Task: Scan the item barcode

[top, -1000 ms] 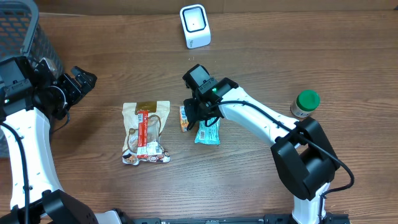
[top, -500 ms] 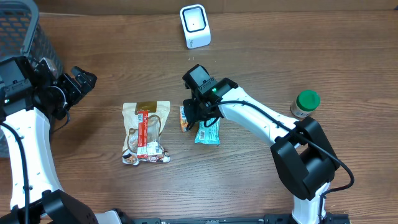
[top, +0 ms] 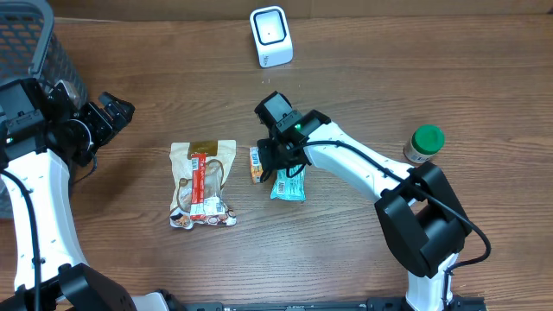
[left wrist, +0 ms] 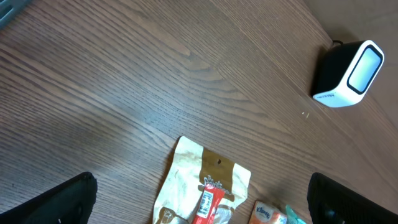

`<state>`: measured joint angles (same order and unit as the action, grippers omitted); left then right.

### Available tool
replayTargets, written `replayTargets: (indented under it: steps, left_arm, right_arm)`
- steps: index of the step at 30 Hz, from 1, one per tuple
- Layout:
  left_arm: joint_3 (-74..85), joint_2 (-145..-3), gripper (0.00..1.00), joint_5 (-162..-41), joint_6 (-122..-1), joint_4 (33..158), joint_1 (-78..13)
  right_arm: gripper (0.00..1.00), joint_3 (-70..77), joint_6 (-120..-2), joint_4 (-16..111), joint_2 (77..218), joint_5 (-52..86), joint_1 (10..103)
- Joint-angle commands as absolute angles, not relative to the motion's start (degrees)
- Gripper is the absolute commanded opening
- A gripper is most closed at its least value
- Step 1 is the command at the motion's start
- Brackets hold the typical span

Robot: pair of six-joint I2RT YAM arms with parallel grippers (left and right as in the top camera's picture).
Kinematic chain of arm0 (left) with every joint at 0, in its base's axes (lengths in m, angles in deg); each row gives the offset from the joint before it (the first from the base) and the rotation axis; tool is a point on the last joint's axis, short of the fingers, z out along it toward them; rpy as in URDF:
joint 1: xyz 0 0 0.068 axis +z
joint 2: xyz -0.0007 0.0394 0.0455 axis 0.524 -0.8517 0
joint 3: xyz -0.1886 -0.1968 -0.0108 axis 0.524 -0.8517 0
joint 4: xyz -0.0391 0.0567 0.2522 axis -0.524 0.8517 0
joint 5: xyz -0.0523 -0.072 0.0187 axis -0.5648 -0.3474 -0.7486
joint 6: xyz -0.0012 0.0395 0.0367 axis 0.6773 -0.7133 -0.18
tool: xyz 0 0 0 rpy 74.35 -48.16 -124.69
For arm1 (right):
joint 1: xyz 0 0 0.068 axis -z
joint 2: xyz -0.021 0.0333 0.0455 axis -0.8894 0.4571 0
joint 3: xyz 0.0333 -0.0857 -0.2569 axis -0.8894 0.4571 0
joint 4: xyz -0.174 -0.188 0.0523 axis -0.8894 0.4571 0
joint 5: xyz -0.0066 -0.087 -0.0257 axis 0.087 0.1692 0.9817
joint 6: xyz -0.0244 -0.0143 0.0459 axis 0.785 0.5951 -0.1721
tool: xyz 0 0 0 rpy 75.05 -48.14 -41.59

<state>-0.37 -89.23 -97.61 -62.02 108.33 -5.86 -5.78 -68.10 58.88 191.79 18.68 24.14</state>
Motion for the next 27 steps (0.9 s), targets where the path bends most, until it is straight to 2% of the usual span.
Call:
replayTargets:
  steps: [1,8,27]
  left_arm:
    - [0.01,-88.29,1.0,-97.61,-61.71,108.27,-5.8]
    - [0.01,-88.29,0.99,-97.61,-61.71,108.27,-5.8]
    - [0.01,-88.29,0.99,-97.61,-61.73,108.27,-5.8]
  right_arm:
    - [0.11,-4.91,-68.36,58.31,192.49,18.41,24.17]
    - [0.11,-4.91,-68.34,56.85,192.49,13.69,24.17]
    - [0.12,-4.91,-68.36,56.15,192.49,11.35,24.17]
